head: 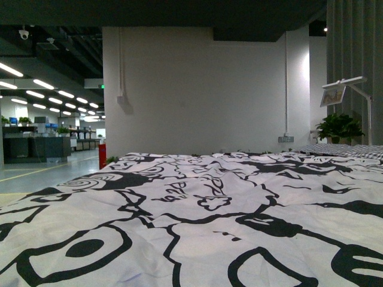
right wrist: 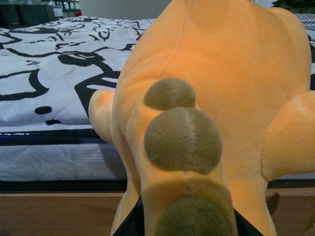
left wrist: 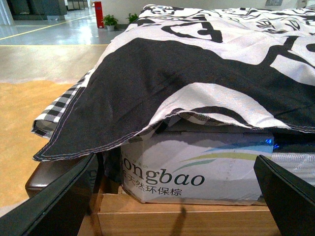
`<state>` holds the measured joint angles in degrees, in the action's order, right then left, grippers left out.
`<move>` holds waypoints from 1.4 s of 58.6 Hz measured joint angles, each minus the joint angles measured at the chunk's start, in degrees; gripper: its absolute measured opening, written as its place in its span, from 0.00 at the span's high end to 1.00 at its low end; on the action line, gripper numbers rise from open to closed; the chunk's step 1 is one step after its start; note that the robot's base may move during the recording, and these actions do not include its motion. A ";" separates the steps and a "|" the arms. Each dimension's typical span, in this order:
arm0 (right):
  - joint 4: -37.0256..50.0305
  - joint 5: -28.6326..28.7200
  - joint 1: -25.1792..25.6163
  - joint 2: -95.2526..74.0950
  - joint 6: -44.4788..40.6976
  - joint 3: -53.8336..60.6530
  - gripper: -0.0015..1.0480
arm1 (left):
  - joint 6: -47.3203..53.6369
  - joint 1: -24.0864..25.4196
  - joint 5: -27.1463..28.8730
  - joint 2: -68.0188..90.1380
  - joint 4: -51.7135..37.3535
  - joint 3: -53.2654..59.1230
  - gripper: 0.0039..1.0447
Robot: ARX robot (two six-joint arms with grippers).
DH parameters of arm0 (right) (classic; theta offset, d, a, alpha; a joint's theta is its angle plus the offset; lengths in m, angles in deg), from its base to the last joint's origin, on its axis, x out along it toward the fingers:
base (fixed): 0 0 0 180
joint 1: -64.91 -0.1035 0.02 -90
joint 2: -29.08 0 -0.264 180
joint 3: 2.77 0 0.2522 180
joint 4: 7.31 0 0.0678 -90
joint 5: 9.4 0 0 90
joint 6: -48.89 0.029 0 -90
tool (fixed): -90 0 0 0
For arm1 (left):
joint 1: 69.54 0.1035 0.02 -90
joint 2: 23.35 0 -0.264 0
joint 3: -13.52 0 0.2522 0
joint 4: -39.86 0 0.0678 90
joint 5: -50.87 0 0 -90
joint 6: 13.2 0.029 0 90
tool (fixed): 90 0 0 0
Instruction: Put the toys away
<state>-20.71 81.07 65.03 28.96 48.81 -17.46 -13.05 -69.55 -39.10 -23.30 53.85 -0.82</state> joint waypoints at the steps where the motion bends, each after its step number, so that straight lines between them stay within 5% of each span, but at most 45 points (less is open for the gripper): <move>1: 0.00 0.00 0.00 0.00 0.00 0.00 0.90 | 0.00 0.00 0.00 0.00 0.00 0.00 0.06; 60: -0.66 -0.46 -0.13 -0.17 0.24 0.13 0.90 | 0.00 0.37 3.34 0.00 -0.02 0.02 0.06; 82: -0.68 -0.48 -0.13 -0.17 0.24 0.13 0.90 | 0.00 -0.04 0.04 0.00 0.00 0.02 0.06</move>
<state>-21.39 80.58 64.90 28.78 49.05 -17.33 -13.05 -69.60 -39.06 -23.30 53.85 -0.80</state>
